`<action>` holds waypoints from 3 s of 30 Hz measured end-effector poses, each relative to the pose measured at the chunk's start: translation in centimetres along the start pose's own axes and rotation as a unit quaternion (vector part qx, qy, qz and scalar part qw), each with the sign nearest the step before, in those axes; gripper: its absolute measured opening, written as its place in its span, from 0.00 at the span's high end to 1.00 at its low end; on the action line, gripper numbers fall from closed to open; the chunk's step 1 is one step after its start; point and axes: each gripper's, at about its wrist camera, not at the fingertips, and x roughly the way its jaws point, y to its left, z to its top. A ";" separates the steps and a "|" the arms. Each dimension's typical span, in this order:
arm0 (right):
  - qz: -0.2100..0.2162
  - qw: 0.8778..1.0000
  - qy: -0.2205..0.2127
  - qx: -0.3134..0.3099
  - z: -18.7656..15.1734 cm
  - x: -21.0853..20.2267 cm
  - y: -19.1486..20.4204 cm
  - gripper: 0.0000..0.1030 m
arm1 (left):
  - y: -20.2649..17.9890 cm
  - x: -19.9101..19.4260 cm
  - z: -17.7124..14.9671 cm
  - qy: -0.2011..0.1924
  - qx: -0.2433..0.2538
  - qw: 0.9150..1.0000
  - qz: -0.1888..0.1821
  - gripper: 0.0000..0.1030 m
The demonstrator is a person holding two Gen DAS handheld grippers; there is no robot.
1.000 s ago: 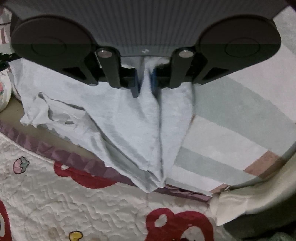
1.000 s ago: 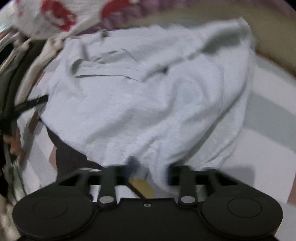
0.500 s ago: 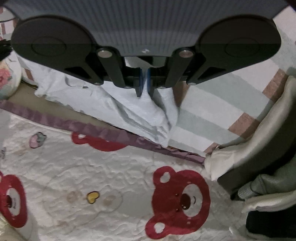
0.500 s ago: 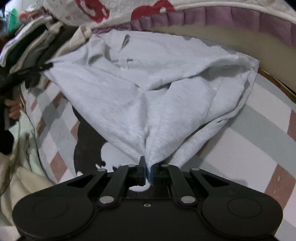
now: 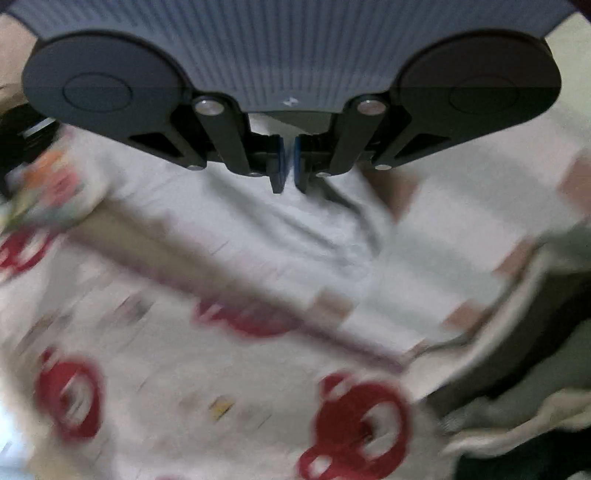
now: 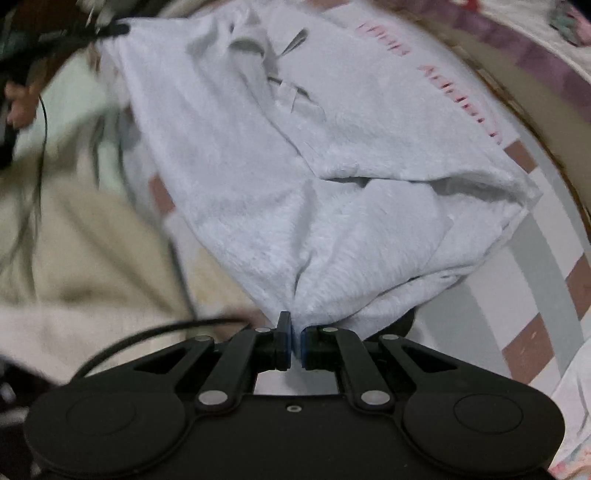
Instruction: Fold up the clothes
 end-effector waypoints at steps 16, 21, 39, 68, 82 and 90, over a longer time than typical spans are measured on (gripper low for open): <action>-0.326 0.935 -0.137 -0.042 -0.5 -2.1 -0.2 0.44 | 0.9 -0.4 -2.9 -0.015 -0.046 0.999 -0.011 0.70; -0.262 0.933 -0.240 0.057 1.0 -1.1 -4.9 0.45 | -0.3 -0.5 -1.6 -0.041 -0.094 0.995 -0.017 0.62; 0.002 0.925 -0.268 0.270 2.9 0.8 -5.2 0.53 | -6.2 8.1 -2.0 -0.034 -0.037 0.998 -0.049 0.62; 0.054 0.953 -0.196 0.224 4.9 8.1 -5.7 0.93 | -10.9 15.1 1.0 0.036 0.124 0.991 0.045 0.93; 0.059 0.900 -0.344 0.263 4.4 1.1 -13.8 0.87 | -10.8 20.8 8.0 0.015 0.072 0.992 0.107 0.66; -0.062 0.935 -0.310 0.161 1.3 -1.1 -15.0 0.64 | -16.3 18.8 5.3 -0.026 0.157 0.987 -0.008 0.45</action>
